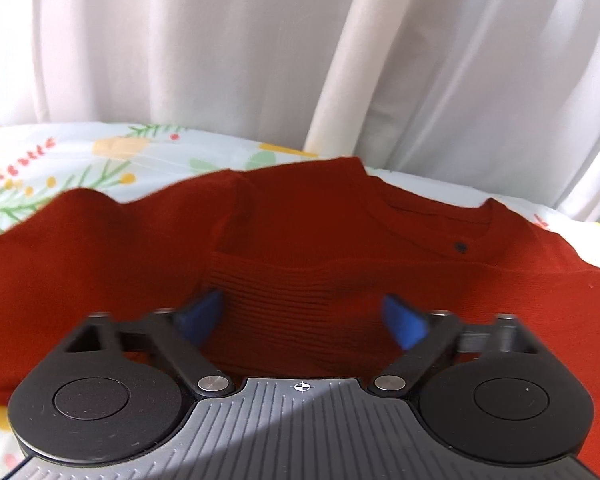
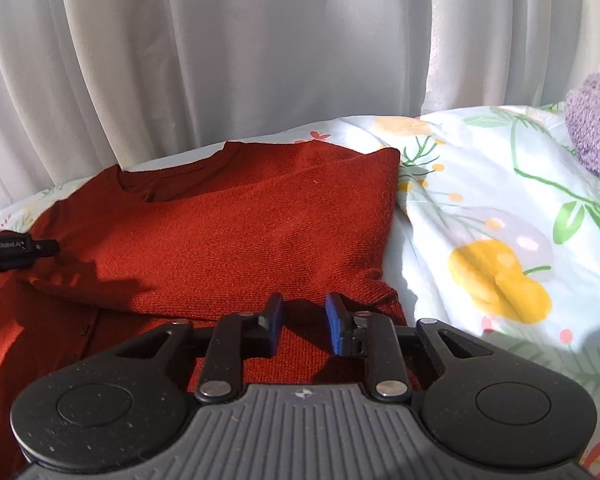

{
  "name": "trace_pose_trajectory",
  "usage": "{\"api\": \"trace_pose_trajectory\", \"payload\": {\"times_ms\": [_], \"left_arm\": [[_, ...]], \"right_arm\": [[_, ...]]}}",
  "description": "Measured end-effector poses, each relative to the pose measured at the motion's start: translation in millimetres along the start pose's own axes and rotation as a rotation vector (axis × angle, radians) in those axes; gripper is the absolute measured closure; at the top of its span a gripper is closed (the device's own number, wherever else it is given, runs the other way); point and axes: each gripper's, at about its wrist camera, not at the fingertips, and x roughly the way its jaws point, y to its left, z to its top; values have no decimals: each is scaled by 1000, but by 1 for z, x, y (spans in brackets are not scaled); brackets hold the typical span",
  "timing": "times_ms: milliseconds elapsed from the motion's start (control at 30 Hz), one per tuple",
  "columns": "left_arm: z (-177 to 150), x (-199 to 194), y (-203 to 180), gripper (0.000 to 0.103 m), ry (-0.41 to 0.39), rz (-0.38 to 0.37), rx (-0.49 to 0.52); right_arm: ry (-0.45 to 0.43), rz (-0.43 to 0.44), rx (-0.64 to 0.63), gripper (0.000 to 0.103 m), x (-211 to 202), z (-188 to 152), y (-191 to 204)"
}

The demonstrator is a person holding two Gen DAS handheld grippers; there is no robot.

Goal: Fold small clothes
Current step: 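Grasp the other sleeve cuff with the left gripper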

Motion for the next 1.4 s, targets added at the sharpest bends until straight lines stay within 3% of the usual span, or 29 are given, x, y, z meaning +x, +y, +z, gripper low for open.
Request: {"api": "trace_pose_trajectory", "payload": {"times_ms": [67,133,267,333,433,533,633,733,833,900,1067,1167,1400], "left_arm": [[1,-7,-4,7,31,28,-2],[-1,-24,7,7,45,3,-62],[-18,-81,67,6,-26,-49,-307],[-29,-110,112,6,-78,-4,-456],[-44,-137,182,6,-144,133,-649],[-61,-148,247,11,-134,242,-841],[-80,-157,292,13,-176,263,-1014],[-95,-162,318,22,-240,239,-1132],[-95,-164,336,28,-276,230,-1189],[-96,-163,346,52,-283,241,-1212],[-110,-157,366,92,-291,220,-1294],[-117,-160,368,93,-300,197,-1320],[-89,-166,343,94,-315,223,-1179]], "right_arm": [[12,22,34,65,0,1,0],[34,35,81,56,-4,1,2],[19,89,116,48,-27,-7,6],[15,121,131,45,-38,-13,7],[31,179,179,45,-51,-20,5],[51,223,230,45,-56,-25,6],[42,252,237,45,-56,-24,12],[51,292,248,45,-50,-21,21],[58,345,276,45,-47,-16,26],[49,373,290,45,-47,-13,27],[38,326,294,45,-43,-14,26],[49,297,301,45,-40,-18,21],[37,261,306,45,-40,-20,11]]}}
